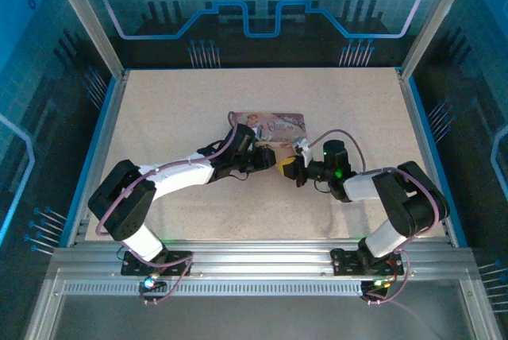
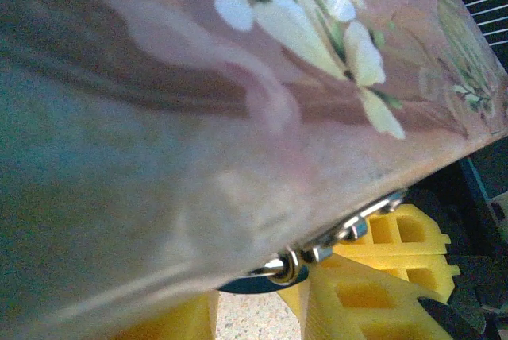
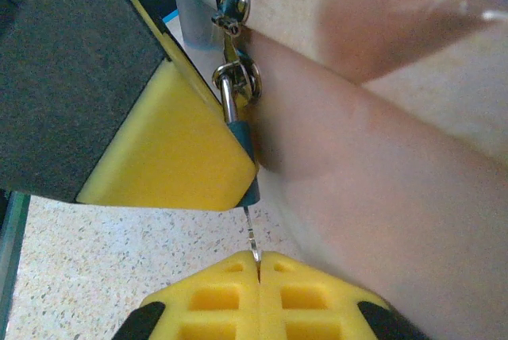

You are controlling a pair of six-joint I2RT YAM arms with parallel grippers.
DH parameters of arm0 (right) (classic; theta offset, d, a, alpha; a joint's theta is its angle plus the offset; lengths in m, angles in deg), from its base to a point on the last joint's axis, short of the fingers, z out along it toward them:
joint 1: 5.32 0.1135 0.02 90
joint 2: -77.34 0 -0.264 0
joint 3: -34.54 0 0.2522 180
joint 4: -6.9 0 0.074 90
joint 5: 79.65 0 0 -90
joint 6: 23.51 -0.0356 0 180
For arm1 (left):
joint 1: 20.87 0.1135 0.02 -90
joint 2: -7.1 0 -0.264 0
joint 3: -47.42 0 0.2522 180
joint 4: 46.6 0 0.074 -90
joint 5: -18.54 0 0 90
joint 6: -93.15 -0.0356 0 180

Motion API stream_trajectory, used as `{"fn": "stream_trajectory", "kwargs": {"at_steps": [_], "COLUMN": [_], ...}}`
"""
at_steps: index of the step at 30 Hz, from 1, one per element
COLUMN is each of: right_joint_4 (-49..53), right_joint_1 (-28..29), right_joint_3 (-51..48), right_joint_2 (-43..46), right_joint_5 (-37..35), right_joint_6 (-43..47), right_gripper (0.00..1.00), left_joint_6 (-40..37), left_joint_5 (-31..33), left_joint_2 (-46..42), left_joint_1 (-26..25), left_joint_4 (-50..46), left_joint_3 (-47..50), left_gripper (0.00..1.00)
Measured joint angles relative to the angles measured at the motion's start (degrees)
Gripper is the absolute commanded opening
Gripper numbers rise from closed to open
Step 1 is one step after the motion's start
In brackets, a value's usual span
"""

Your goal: Unlock the padlock with the key

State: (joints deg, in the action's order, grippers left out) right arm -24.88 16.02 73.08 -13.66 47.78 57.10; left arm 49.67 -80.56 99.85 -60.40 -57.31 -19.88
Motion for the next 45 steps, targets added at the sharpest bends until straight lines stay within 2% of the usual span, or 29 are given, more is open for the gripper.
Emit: {"fn": "stream_trajectory", "kwargs": {"at_steps": [26,33,45], "right_joint_4": [0.1,0.9,0.6], "right_joint_1": [0.4,0.4,0.9], "right_joint_3": [8.9,8.3,2.3], "right_joint_2": [-5.6,-5.6,-5.4], "right_joint_5": [1.2,0.3,-3.4], "right_joint_6": [-4.2,-4.1,-5.7], "right_gripper": [0.00,0.00,0.00], "left_joint_6": [0.2,0.2,2.7], "left_joint_5": [2.9,2.7,-1.8], "left_joint_2": [0.0,0.7,6.0], "left_joint_1": [2.0,2.0,1.0], "left_joint_4": [3.9,4.3,7.6], "left_joint_3": [0.0,0.0,1.3], "left_gripper": [0.30,0.30,0.32]}}
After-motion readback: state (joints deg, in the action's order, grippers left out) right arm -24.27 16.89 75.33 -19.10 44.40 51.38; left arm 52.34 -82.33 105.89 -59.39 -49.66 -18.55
